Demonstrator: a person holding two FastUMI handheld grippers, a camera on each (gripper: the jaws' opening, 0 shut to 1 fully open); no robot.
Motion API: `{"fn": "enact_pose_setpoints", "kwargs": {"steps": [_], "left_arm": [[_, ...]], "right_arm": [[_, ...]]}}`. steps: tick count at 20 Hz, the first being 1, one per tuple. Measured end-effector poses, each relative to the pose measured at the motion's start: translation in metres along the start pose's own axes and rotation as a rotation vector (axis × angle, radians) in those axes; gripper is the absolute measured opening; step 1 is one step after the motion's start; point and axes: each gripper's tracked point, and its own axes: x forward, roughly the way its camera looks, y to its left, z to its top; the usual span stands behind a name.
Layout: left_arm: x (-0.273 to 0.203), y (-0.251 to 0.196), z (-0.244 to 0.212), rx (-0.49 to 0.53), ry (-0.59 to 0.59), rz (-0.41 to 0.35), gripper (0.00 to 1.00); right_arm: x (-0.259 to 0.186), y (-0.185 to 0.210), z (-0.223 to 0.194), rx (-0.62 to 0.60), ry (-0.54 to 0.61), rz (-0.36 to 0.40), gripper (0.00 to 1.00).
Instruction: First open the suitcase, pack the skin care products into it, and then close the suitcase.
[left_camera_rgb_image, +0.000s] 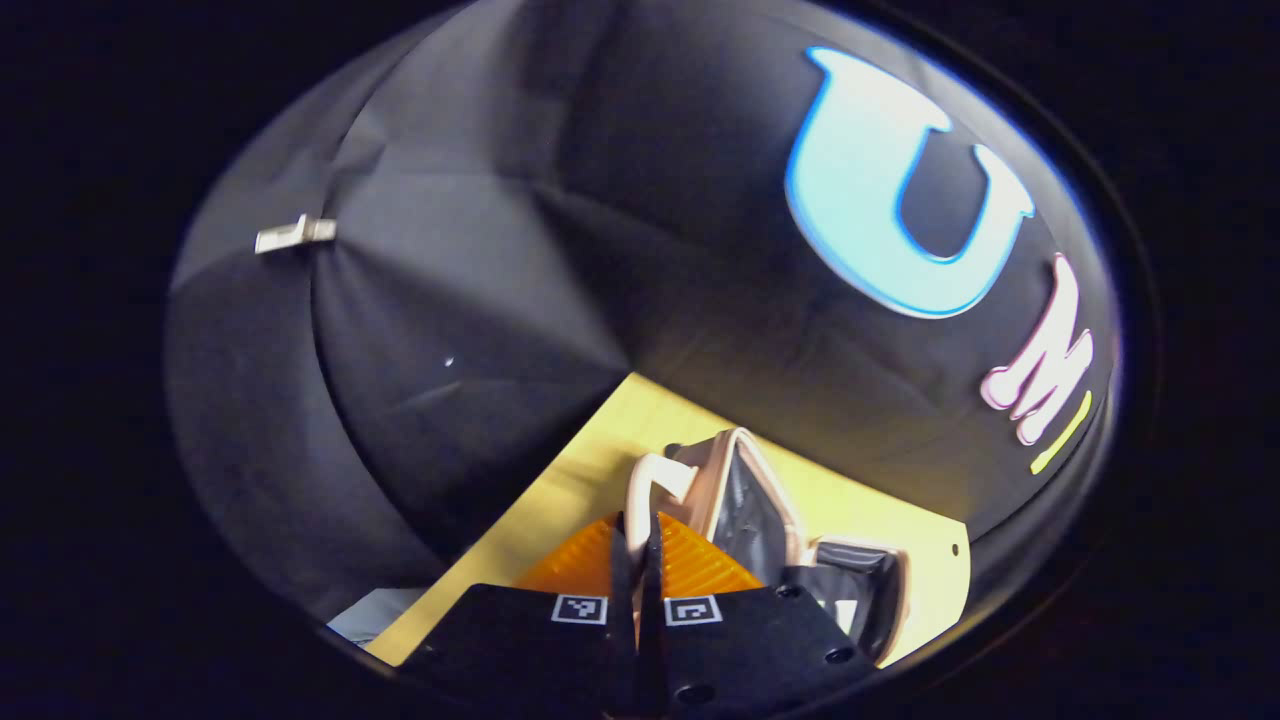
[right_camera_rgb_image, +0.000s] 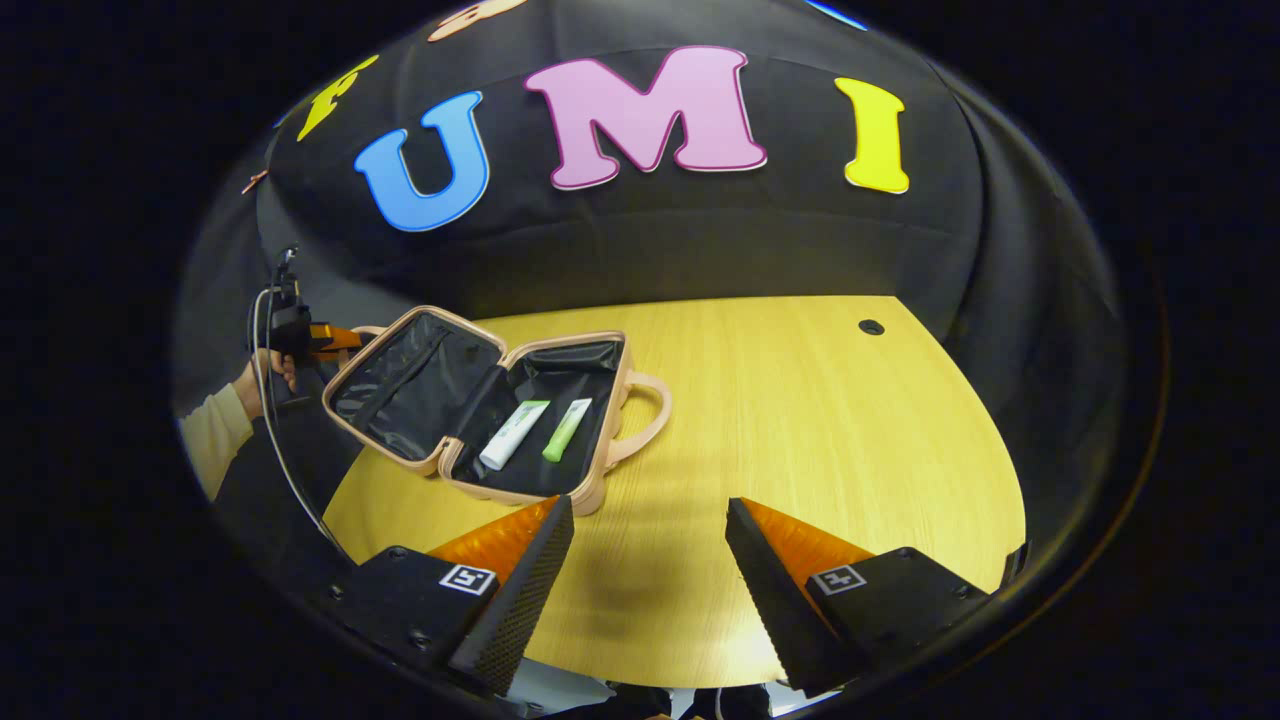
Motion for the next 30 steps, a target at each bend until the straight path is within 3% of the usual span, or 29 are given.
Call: {"fn": "enact_pose_setpoints", "kwargs": {"steps": [4, 7, 9, 13, 16, 21, 23, 24, 25, 26, 27, 28, 29, 30], "left_arm": [[-0.053, -0.091, 0.011, 0.064, -0.026, -0.096, 0.06], [-0.082, -0.172, -0.007, 0.195, -0.032, -0.16, 0.06], [-0.09, -0.233, -0.03, 0.232, -0.031, -0.203, 0.06], [-0.079, -0.33, -0.114, 0.194, 0.053, -0.294, 0.06], [-0.05, -0.367, -0.195, 0.21, 0.156, -0.301, 0.06], [-0.013, -0.378, -0.281, 0.292, 0.296, -0.203, 0.07], [-0.009, -0.377, -0.304, 0.305, 0.335, -0.185, 0.16], [-0.013, -0.382, -0.309, 0.282, 0.33, -0.201, 0.27], [-0.018, -0.389, -0.303, 0.258, 0.305, -0.22, 0.27], [-0.026, -0.394, -0.292, 0.247, 0.268, -0.238, 0.49], [-0.036, -0.398, -0.281, 0.252, 0.228, -0.248, 0.53], [-0.047, -0.394, -0.27, 0.263, 0.184, -0.243, 0.82], [-0.064, -0.393, -0.257, 0.271, 0.151, -0.236, 0.97], [-0.081, -0.394, -0.246, 0.271, 0.112, -0.234, 0.96]], "right_arm": [[-0.007, -0.029, 0.022, 0.036, -0.048, 0.005, 0.97], [-0.011, -0.057, 0.037, 0.044, -0.076, 0.007, 0.97], [-0.01, -0.077, 0.045, 0.065, -0.087, 0.01, 0.97], [-0.008, -0.117, 0.061, 0.101, -0.105, 0.019, 0.98], [-0.005, -0.144, 0.066, 0.089, -0.114, 0.03, 0.97], [-0.006, -0.164, 0.065, 0.094, -0.104, 0.047, 0.97], [0.0, -0.161, 0.069, 0.084, -0.101, 0.058, 0.97], [0.002, -0.158, 0.07, 0.077, -0.1, 0.066, 0.97], [0.002, -0.155, 0.072, 0.069, -0.103, 0.073, 0.98], [0.0, -0.154, 0.075, 0.061, -0.11, 0.078, 0.97], [0.0, -0.15, 0.078, 0.054, -0.119, 0.082, 0.97], [0.0, -0.144, 0.08, 0.049, -0.128, 0.086, 0.97], [0.0, -0.14, 0.082, 0.048, -0.134, 0.089, 0.97], [-0.002, -0.134, 0.084, 0.05, -0.139, 0.094, 0.97]]}}
